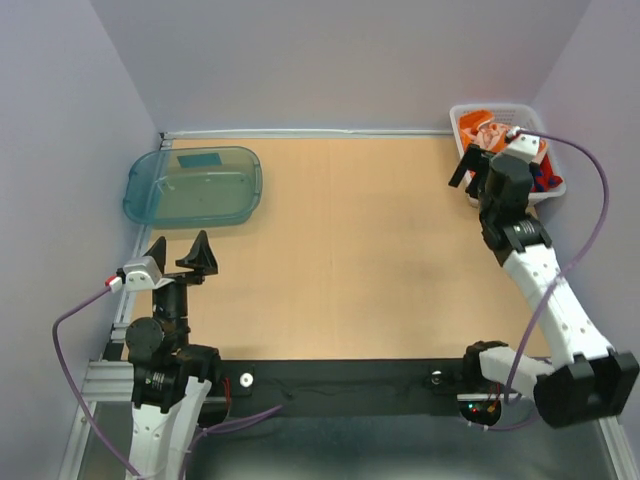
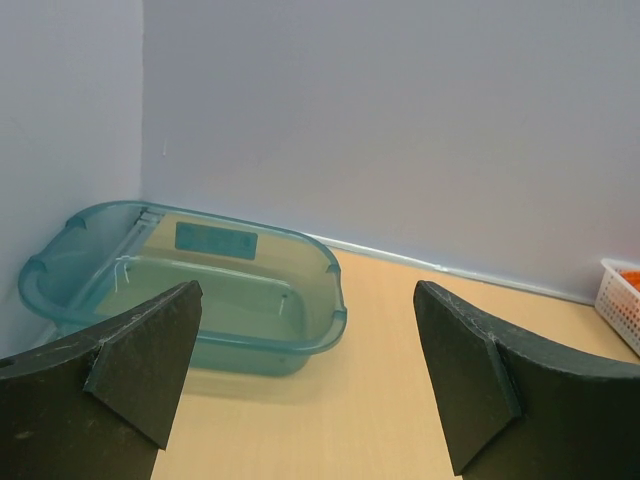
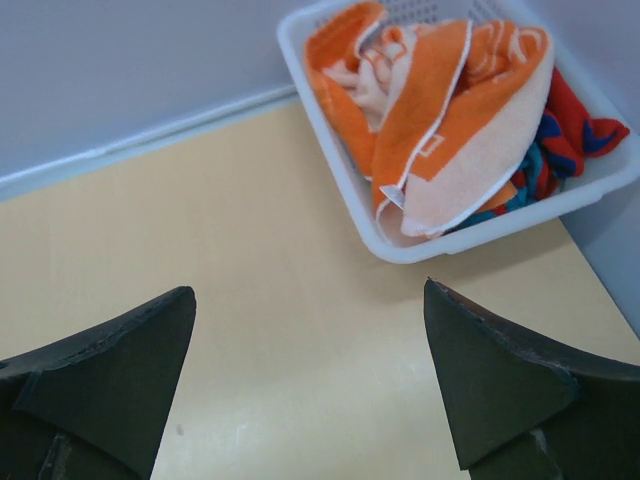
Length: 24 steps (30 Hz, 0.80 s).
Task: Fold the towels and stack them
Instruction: Grab crumpled towel
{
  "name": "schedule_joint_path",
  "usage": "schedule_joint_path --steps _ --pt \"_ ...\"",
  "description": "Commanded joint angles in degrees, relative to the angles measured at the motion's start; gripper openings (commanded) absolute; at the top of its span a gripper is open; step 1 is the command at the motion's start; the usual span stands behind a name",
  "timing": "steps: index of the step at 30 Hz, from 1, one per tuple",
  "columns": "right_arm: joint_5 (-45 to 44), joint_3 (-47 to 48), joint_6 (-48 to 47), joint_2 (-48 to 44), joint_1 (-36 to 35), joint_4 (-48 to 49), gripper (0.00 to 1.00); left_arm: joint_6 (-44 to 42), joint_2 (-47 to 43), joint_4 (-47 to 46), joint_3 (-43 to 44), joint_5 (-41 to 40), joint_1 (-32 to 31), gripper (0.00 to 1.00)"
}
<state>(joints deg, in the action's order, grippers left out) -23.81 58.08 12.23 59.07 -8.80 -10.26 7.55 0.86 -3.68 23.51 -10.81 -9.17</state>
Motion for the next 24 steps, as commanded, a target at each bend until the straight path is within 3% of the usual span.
schedule_joint_path --steps 1,14,24 --pt "-9.84 8.59 0.26 11.98 0.88 -0.20 1.00 0.45 -3.23 -1.77 1.37 -3.42 -1.02 0.99" --pt "-4.14 37.68 6.31 47.77 14.33 -0.20 0.93 0.27 -4.55 -2.03 0.58 -6.07 -5.42 0.99" --pt "-3.43 51.51 8.60 63.97 17.41 -0.20 0.85 -0.34 -2.54 -2.91 0.05 -5.89 -5.95 0.99"
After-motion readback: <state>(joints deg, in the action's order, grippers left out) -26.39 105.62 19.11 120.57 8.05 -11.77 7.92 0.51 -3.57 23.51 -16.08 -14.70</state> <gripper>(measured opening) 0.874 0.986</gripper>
